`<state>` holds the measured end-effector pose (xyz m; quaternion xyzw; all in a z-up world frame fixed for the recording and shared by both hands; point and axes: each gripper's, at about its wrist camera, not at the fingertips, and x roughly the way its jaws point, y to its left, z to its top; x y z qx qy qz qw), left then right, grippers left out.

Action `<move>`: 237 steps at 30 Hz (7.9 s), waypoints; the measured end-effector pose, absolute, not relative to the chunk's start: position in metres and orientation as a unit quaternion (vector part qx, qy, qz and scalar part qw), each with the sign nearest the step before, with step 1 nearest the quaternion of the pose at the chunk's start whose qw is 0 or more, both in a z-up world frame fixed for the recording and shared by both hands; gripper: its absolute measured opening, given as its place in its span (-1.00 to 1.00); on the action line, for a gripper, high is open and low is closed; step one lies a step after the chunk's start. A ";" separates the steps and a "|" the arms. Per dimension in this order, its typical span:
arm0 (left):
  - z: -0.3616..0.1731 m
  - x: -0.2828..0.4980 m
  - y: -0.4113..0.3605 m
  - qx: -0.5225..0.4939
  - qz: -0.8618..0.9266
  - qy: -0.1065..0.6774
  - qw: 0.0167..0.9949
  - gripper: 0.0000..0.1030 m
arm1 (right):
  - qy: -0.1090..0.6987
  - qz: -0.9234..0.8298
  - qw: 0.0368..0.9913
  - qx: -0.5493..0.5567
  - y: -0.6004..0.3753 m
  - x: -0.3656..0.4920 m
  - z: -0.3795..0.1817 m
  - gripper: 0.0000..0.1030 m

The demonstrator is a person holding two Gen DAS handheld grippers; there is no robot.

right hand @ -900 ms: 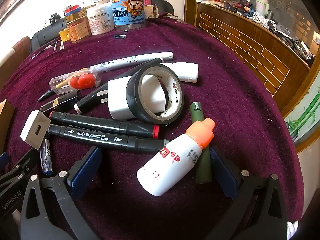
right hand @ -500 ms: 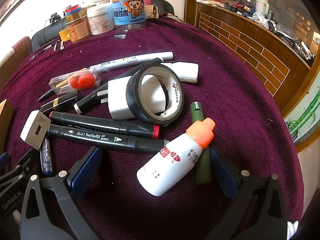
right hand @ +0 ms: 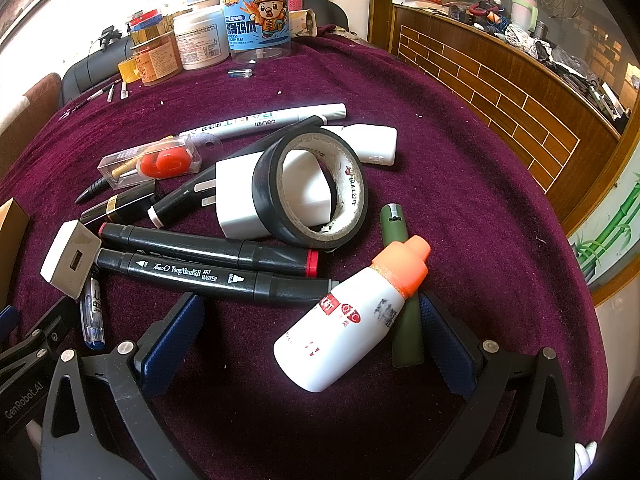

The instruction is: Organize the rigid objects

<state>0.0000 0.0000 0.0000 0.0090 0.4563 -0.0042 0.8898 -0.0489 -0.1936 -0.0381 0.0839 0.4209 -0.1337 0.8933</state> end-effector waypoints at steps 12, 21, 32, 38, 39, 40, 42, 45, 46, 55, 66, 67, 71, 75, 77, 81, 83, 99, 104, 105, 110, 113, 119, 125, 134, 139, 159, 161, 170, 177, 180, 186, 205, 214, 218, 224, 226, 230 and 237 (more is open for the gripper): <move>0.000 0.000 0.000 0.009 -0.004 0.456 0.890 0.98 | 0.421 -0.134 0.893 0.084 -0.194 -0.049 -0.038 1.00; 0.000 0.000 0.001 0.008 -0.003 0.457 0.890 0.98 | 0.421 -0.134 0.893 0.084 -0.194 -0.049 -0.038 1.00; 0.002 -0.008 0.001 0.012 -0.007 0.486 0.874 0.98 | 0.424 -0.123 0.894 0.079 -0.193 -0.051 -0.039 1.00; 0.001 -0.020 -0.001 0.017 -0.008 0.482 0.876 0.98 | 0.438 -0.076 0.888 0.120 -0.209 -0.064 -0.035 1.00; 0.001 -0.020 -0.001 0.017 -0.008 0.483 0.876 0.98 | 0.443 -0.080 0.884 0.130 -0.208 -0.066 -0.034 1.00; 0.001 -0.019 -0.001 0.017 -0.009 0.483 0.876 0.98 | 0.452 -0.084 0.879 0.124 -0.206 -0.066 -0.035 1.00; 0.001 -0.019 -0.001 0.017 -0.009 0.483 0.875 0.98 | 0.480 -0.087 0.870 0.077 -0.195 -0.060 -0.037 1.00; 0.001 -0.019 0.000 0.015 -0.009 0.483 0.875 0.98 | 0.487 -0.081 0.867 0.063 -0.192 -0.058 -0.036 1.00; 0.001 -0.019 0.000 0.013 -0.008 0.483 0.875 0.98 | 0.488 -0.082 0.867 0.061 -0.192 -0.059 -0.037 1.00; 0.002 -0.021 0.000 0.008 0.001 0.483 0.876 0.98 | 0.538 -0.055 0.839 0.052 -0.194 -0.063 -0.031 0.96; 0.002 -0.019 -0.001 0.011 -0.006 0.485 0.874 0.98 | 0.291 -0.162 0.939 0.088 -0.231 -0.105 0.040 0.99; 0.003 -0.020 0.002 0.009 -0.020 0.490 0.871 0.96 | 0.296 -0.181 0.934 0.087 -0.236 -0.094 0.032 0.86; 0.024 -0.028 0.022 -0.053 -0.100 0.494 0.862 0.77 | 0.299 -0.203 0.927 0.099 -0.248 -0.083 0.010 0.81; 0.050 -0.030 0.032 -0.036 -0.096 0.457 0.884 0.78 | 0.280 -0.169 0.936 0.130 -0.260 -0.093 0.005 0.81; 0.052 -0.024 0.033 -0.041 -0.097 0.467 0.878 0.78 | 0.275 -0.157 0.937 0.146 -0.267 -0.099 0.005 0.81; 0.048 -0.019 0.020 -0.034 -0.102 0.480 0.871 0.77 | 0.281 -0.151 0.932 0.174 -0.271 -0.099 0.002 0.81; 0.051 -0.027 -0.004 0.001 -0.136 0.467 0.874 0.77 | 0.289 -0.143 0.928 0.187 -0.273 -0.096 0.000 0.81; 0.028 0.045 -0.037 0.081 -0.152 0.503 0.847 -0.06 | 0.303 -0.118 0.916 0.234 -0.285 -0.091 -0.011 0.82; 0.030 0.016 -0.009 0.065 -0.172 0.512 0.839 -0.07 | 0.317 -0.111 0.907 0.253 -0.291 -0.088 -0.016 0.82; 0.030 0.010 -0.004 0.063 -0.174 0.513 0.838 -0.07 | 0.317 -0.111 0.907 0.255 -0.291 -0.087 -0.017 0.82; 0.033 -0.010 0.004 0.040 -0.193 0.509 0.838 -0.03 | 0.318 -0.111 0.906 0.255 -0.291 -0.087 -0.017 0.82; 0.035 -0.011 -0.004 0.060 -0.186 0.497 0.845 0.15 | 0.318 -0.112 0.906 0.257 -0.292 -0.087 -0.017 0.82; 0.025 -0.009 -0.018 0.078 -0.167 0.479 0.858 0.23 | 0.326 -0.107 0.899 0.273 -0.297 -0.086 -0.021 0.82; 0.018 -0.018 -0.011 0.074 -0.151 0.483 0.859 0.16 | 0.329 -0.104 0.894 0.285 -0.302 -0.087 -0.025 0.82; 0.047 -0.053 0.033 -0.001 -0.176 0.470 0.865 0.16 | 0.356 -0.063 0.912 0.196 -0.285 -0.082 -0.002 0.82; 0.056 -0.065 0.046 -0.030 -0.190 0.466 0.864 0.17 | 0.365 -0.028 0.919 0.146 -0.266 -0.069 0.013 0.82; 0.074 -0.085 0.075 -0.041 -0.183 0.445 0.876 0.17 | 0.423 0.020 0.889 0.177 -0.256 -0.022 -0.007 0.17; 0.074 -0.084 0.077 -0.044 -0.181 0.445 0.876 0.17 | 0.426 0.030 0.887 0.177 -0.256 -0.024 -0.007 0.16; 0.088 -0.082 0.096 -0.065 -0.182 0.433 0.880 0.17 | 0.385 0.055 0.908 0.153 -0.223 -0.045 0.038 0.16; 0.104 -0.053 0.148 -0.085 -0.140 0.421 0.892 0.15 | 0.364 0.153 0.913 0.106 -0.130 -0.045 0.075 0.17; 0.104 -0.032 0.176 -0.088 -0.105 0.416 0.899 0.15 | 0.369 0.198 0.904 0.085 -0.076 -0.033 0.077 0.17; 0.085 0.011 0.227 -0.130 -0.081 0.441 0.885 0.15 | 0.390 0.251 0.885 0.036 0.015 -0.010 0.064 0.17; 0.022 0.090 0.256 -0.170 -0.063 0.519 0.835 0.15 | 0.433 0.198 0.872 -0.116 0.110 0.040 0.016 0.17; 0.022 0.093 0.259 -0.183 -0.060 0.515 0.835 0.24 | 0.430 0.184 0.875 -0.123 0.116 0.046 0.012 0.18; 0.024 0.092 0.260 -0.189 -0.057 0.515 0.834 0.27 | 0.427 0.180 0.878 -0.121 0.115 0.043 0.015 0.18; 0.036 0.082 0.257 -0.174 -0.046 0.501 0.846 0.27 | 0.417 0.183 0.884 -0.102 0.106 0.039 0.024 0.21; 0.042 0.077 0.255 -0.163 -0.034 0.494 0.854 0.27 | 0.415 0.187 0.885 -0.099 0.105 0.037 0.027 0.31; 0.059 0.059 0.249 -0.121 0.005 0.468 0.875 0.27 | 0.403 0.190 0.890 -0.097 0.100 0.026 0.035 0.33; 0.092 0.011 0.230 -0.075 0.040 0.399 0.913 0.42 | 0.376 0.189 0.906 -0.052 0.069 -0.005 0.055 0.34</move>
